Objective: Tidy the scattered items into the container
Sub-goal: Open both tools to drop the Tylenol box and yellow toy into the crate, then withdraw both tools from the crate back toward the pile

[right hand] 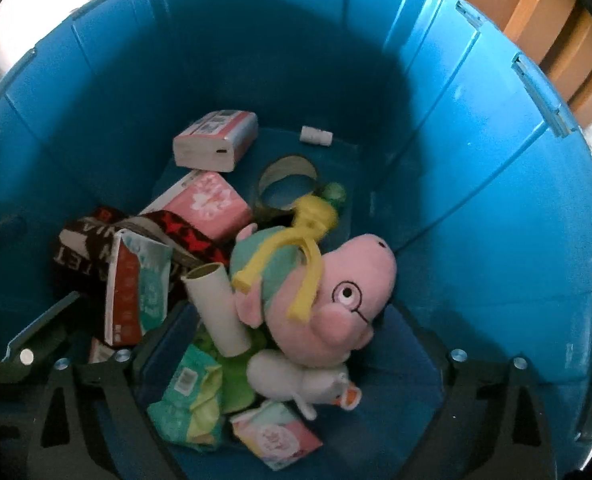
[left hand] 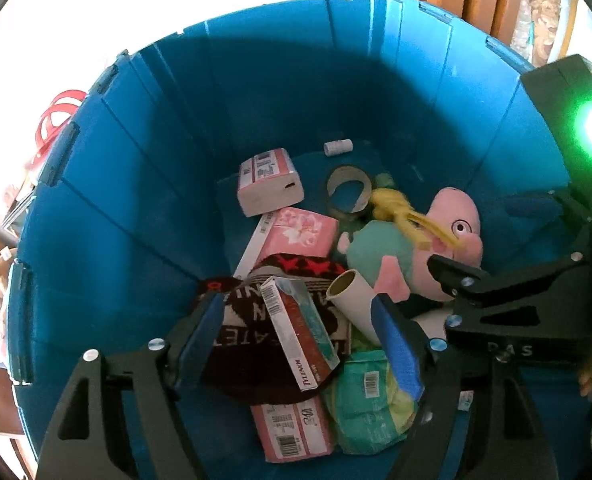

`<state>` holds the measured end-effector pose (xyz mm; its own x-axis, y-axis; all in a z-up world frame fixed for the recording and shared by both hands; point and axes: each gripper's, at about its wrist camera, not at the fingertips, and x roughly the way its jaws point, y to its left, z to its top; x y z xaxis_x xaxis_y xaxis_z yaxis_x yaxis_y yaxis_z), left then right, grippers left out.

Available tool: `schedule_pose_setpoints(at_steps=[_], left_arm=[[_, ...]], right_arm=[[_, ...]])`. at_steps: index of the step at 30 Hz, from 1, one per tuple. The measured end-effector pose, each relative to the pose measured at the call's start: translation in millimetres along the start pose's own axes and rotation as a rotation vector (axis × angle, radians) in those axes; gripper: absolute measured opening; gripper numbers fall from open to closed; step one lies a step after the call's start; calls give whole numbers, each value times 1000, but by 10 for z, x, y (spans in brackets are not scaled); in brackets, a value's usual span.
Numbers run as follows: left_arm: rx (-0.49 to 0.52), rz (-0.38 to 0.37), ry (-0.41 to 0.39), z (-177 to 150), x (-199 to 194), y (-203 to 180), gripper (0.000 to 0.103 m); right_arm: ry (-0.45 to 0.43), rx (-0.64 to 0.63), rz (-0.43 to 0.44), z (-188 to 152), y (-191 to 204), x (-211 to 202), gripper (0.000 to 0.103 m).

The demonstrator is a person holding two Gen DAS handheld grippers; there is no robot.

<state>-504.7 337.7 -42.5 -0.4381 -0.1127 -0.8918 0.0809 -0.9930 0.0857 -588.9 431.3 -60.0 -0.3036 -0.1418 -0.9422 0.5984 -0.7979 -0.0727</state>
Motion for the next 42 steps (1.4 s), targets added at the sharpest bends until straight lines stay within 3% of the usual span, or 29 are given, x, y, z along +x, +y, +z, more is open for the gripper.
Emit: schedule_pose_setpoints(at_steps=[7, 15, 18, 20, 24, 28, 34, 39, 42], left_arm=[[-20, 14, 3, -12, 9, 41, 76], [-46, 23, -23, -27, -80, 113, 76], [-64, 40, -96, -56, -316, 142, 76], [-74, 63, -166, -123, -576, 166, 76], [-81, 59, -279, -332, -1107, 248, 77], [-142, 78, -404, -664, -1523, 426, 101], [-207, 97, -479, -1169, -1819, 870, 101], [-281, 149, -543, -1716, -1961, 1617, 101], [-306, 169, -527, -2014, -1897, 2131, 101]], right_arm=[[-10, -7, -6, 29, 22, 8, 98], [-77, -17, -10, 21, 52, -153, 99], [-138, -5, 24, 17, 22, -332, 102], [-206, 23, 98, -1, -22, -533, 102], [-300, 25, 102, -126, 31, -900, 103], [-405, 26, 166, -412, 204, -1328, 103], [-522, 36, 199, -730, 631, -1731, 103], [-639, 32, 215, -891, 1259, -1998, 103], [-681, 32, 210, -910, 1806, -2055, 103]])
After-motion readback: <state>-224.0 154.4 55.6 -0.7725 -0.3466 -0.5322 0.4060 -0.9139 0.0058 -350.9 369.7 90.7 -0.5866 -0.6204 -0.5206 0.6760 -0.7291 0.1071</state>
